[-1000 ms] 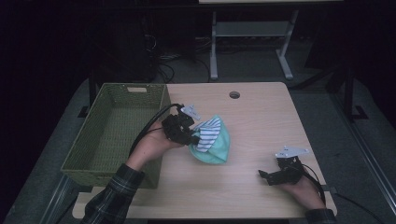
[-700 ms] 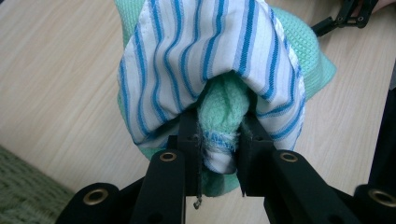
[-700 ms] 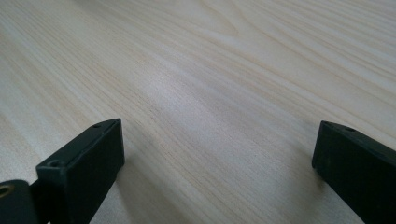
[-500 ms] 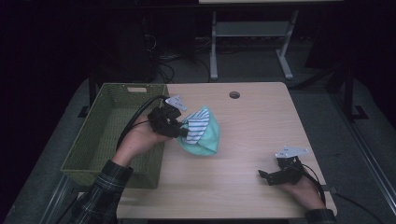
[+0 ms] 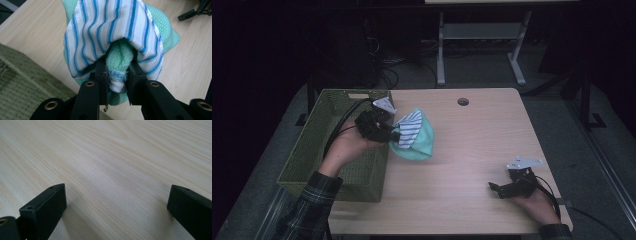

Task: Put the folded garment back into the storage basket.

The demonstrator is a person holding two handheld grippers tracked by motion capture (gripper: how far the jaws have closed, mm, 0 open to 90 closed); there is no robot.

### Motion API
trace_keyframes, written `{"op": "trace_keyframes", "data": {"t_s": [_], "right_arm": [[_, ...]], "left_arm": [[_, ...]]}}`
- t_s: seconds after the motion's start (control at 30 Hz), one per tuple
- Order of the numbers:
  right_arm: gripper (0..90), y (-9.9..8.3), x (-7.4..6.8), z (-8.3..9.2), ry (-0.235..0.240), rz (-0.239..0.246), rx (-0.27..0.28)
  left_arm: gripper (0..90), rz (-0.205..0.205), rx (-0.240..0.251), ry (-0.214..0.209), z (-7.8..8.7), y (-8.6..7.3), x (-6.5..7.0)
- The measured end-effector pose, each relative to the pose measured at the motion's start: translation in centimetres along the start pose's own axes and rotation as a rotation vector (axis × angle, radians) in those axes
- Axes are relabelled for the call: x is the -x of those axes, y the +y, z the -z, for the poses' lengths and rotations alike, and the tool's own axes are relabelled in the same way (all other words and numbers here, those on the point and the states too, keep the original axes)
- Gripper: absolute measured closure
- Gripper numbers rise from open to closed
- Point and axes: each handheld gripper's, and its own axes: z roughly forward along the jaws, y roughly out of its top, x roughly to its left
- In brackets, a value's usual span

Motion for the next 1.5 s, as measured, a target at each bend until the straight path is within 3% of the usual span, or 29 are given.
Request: {"op": "trace_keyframes", "data": {"t_s": [0.5, 1.03, 1.5], "right_arm": [[2.1, 0.0, 0.0, 0.0, 0.000, 0.000, 0.000], [2.1, 0.0, 0.0, 0.0, 0.000, 0.000, 0.000], [2.1, 0.0, 0.0, 0.0, 0.000, 0.000, 0.000]], "left_arm": [[73.7, 0.063, 0.022, 0.058, 2.6, -2.0, -1.8], [73.7, 0.169, 0.042, 0.156, 5.8, -5.5, -4.3], [73.7, 0.268, 0.031, 0.227, 6.8, -8.6, -6.2]]}}
